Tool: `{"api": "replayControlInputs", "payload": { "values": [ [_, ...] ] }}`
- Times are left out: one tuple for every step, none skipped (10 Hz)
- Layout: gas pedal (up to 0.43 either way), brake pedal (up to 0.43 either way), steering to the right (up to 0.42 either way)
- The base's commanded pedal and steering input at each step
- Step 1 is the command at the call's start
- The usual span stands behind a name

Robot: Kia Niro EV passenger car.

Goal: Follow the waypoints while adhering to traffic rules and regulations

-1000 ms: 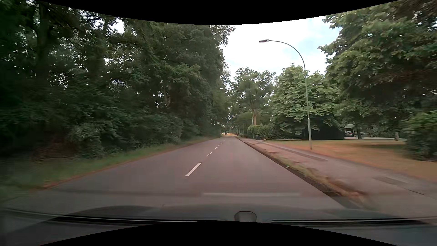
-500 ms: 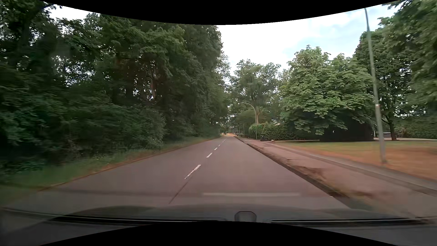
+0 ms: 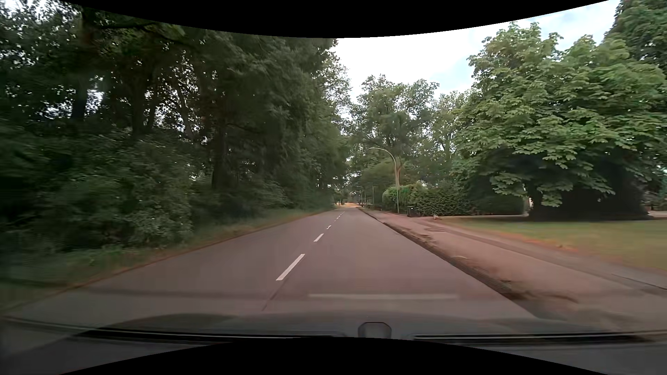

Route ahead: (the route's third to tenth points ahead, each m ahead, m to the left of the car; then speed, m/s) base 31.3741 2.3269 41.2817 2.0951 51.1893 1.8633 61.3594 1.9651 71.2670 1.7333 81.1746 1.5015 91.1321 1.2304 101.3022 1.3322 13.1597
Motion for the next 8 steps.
{"api": "replayControlInputs", "payload": {
  "values": [
    [0.189,0.0,0.002],
    [0.189,0.0,0.002],
    [0.189,0.0,0.002],
    [0.189,0.0,0.002],
    [0.189,0.0,0.002],
    [0.189,0.0,0.002],
    [0.189,0.0,0.002],
    [0.189,0.0,0.001]
  ]
}}
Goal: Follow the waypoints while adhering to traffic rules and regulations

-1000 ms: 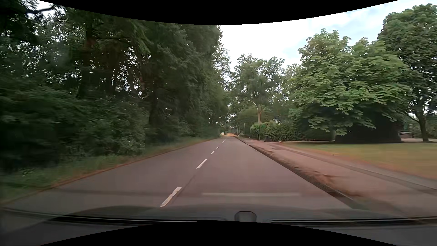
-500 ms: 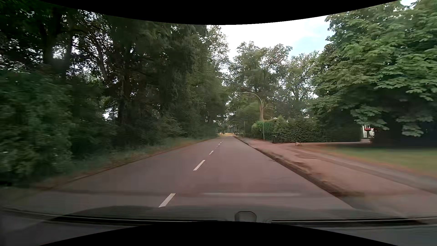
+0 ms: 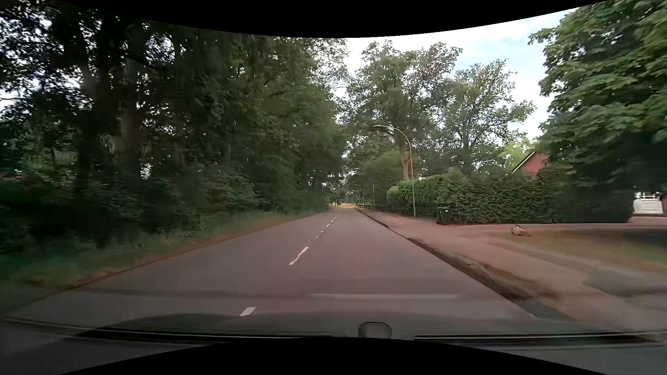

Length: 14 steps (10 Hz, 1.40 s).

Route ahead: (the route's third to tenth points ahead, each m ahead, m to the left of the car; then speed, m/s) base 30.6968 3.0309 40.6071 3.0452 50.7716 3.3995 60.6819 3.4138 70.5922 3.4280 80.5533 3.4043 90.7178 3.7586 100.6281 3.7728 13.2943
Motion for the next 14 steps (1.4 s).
{"api": "replayControlInputs", "payload": {
  "values": [
    [0.189,0.0,0.001],
    [0.189,0.0,0.001],
    [0.189,0.0,0.0],
    [0.189,0.0,0.0],
    [0.177,0.0,0.0],
    [0.157,0.0,0.0],
    [0.15,0.0,-0.001],
    [0.138,0.0,-0.004],
    [0.138,0.0,-0.006],
    [0.13,0.0,-0.006],
    [0.118,0.0,-0.006],
    [0.11,0.0,-0.006],
    [0.11,0.0,-0.006],
    [0.098,0.0,-0.006]
  ]
}}
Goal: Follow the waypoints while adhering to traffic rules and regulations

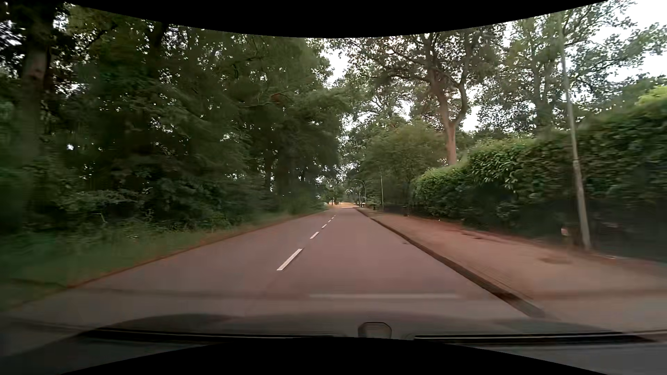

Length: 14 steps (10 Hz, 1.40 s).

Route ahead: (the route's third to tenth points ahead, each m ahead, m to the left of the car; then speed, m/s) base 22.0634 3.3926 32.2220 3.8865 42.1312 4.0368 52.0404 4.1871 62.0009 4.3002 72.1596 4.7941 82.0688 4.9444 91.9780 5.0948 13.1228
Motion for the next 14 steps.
{"api": "replayControlInputs", "payload": {
  "values": [
    [0.098,0.0,-0.006],
    [0.098,0.0,-0.005],
    [0.098,0.0,-0.004],
    [0.098,0.0,-0.004],
    [0.098,0.0,-0.004],
    [0.098,0.0,-0.004],
    [0.098,0.0,-0.005],
    [0.098,0.0,-0.006],
    [0.098,0.0,-0.006],
    [0.098,0.0,-0.005],
    [0.098,0.0,-0.005],
    [0.098,0.0,-0.005],
    [0.087,0.0,-0.005],
    [0.087,0.0,-0.005]
  ]
}}
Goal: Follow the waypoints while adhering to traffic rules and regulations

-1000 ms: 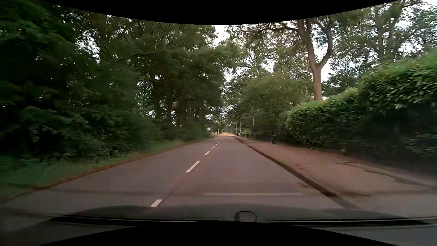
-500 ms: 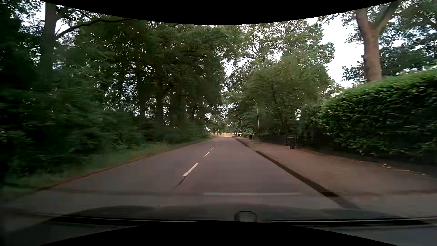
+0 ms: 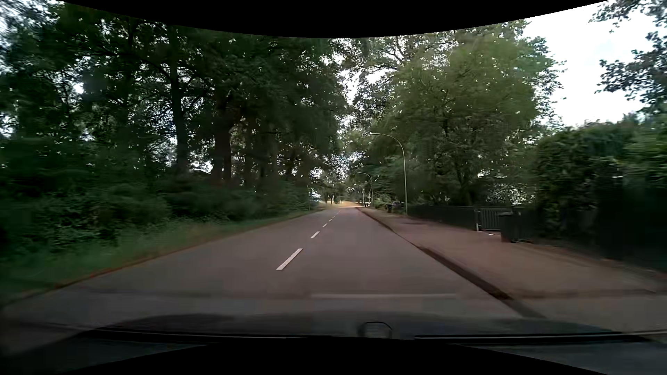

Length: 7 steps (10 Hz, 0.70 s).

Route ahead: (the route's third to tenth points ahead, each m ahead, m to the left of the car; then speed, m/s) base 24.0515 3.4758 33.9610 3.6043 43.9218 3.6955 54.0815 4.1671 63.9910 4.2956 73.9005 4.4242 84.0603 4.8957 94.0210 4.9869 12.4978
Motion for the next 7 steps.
{"api": "replayControlInputs", "payload": {
  "values": [
    [0.087,0.0,-0.005],
    [0.087,0.0,-0.005],
    [0.087,0.0,-0.005],
    [0.087,0.0,-0.004],
    [0.098,0.0,-0.004],
    [0.098,0.0,-0.004],
    [0.11,0.0,-0.004]
  ]
}}
